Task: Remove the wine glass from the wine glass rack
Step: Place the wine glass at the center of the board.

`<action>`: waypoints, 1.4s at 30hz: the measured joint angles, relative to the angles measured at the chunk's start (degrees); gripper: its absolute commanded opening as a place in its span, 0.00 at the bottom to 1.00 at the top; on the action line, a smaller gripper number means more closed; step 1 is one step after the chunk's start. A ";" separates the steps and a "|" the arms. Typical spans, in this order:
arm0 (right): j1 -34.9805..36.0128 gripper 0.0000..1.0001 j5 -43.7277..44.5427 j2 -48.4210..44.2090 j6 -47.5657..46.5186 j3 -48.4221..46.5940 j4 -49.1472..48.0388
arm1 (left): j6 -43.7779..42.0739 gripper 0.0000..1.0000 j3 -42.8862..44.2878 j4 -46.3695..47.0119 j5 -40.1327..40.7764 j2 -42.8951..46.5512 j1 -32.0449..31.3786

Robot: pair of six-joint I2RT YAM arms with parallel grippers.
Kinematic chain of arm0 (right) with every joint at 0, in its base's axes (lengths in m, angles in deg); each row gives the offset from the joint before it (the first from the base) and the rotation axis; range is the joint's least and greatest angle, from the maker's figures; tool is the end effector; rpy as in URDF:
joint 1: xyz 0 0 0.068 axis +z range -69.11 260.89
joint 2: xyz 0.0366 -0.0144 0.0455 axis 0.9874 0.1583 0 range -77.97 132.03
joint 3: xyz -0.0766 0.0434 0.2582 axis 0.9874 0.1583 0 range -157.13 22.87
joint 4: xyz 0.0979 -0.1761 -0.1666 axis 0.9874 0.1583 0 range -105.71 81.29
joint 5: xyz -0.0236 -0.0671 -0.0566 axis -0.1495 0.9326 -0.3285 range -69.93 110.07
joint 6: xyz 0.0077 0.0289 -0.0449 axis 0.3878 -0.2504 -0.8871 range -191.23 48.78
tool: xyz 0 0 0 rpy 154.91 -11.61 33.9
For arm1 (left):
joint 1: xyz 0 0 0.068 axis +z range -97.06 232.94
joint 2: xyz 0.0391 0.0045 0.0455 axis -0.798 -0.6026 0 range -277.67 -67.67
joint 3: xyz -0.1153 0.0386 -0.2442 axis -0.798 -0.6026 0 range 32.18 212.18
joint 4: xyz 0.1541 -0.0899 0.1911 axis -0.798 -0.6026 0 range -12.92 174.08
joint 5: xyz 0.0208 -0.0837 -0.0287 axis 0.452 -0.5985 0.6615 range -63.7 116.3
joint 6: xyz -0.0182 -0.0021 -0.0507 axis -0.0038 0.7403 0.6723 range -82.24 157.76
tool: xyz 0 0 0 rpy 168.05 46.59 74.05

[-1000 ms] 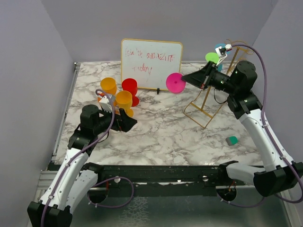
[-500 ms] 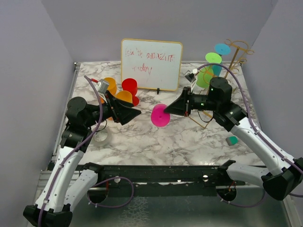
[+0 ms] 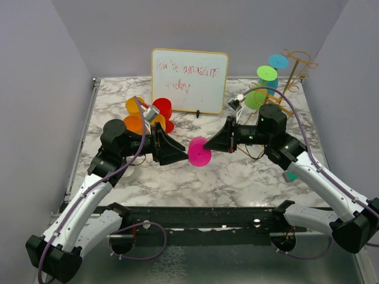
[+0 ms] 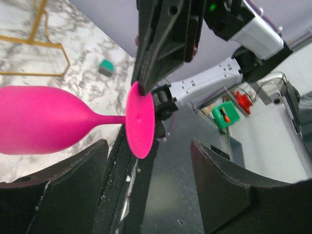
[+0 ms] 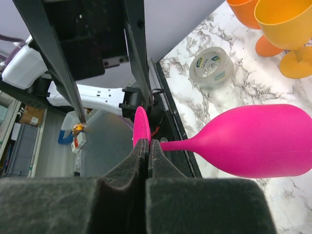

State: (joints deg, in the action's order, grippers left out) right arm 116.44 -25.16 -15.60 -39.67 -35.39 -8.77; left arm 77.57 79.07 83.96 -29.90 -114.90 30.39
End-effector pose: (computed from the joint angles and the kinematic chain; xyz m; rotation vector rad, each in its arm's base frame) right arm 0.1835 0.1621 0.3706 -0.7056 1.8450 1.4990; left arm 0.1547 -0.0962 0.3651 0.6037 1.7257 -1.5680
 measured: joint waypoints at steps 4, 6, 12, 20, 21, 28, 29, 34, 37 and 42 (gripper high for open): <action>0.04 0.01 0.04 -0.15 0.07 0.00 -0.79 | -1.36 0.56 0.00 -0.61 1.75 -2.01 -6.19; 0.04 0.00 0.02 -0.20 0.09 0.04 -0.94 | -2.45 0.46 0.02 -1.86 3.37 -3.50 -9.25; 0.13 0.00 0.02 -1.09 0.09 0.55 -0.96 | -5.09 0.16 0.11 -4.94 7.52 -5.40 -12.72; 0.13 0.04 -0.09 -2.43 -0.15 2.14 -1.70 | -5.81 0.00 0.39 -6.25 9.70 -5.40 -13.68; 0.13 0.10 -0.07 -2.64 -0.17 2.40 -1.84 | -5.81 0.00 0.39 -6.29 9.79 -5.40 -13.79; 0.17 0.40 -1.18 -4.37 -0.07 5.22 -1.90 | -6.75 0.00 0.44 -6.62 10.84 -5.38 -14.38; 0.20 0.41 -1.42 -4.44 -0.13 5.60 -1.66 | -6.86 0.00 0.44 -6.62 10.88 -5.38 -14.36; 0.66 0.40 -2.54 -4.57 -0.37 7.02 -0.79 | -7.45 0.00 0.57 -6.62 10.91 -5.33 -14.73; 1.16 0.34 -2.89 -4.57 -0.42 7.10 -0.83 | -7.74 0.00 0.72 -6.62 10.93 -5.33 -15.15; 2.60 0.15 -3.28 -4.28 -0.59 7.15 -0.90 | -8.02 0.00 1.27 -6.58 10.97 -5.33 -16.13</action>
State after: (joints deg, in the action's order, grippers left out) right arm 119.04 -28.44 -19.89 -40.26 -28.25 -9.67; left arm 69.55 80.34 77.38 -18.93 -120.23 14.26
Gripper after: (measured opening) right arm 0.233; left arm 0.013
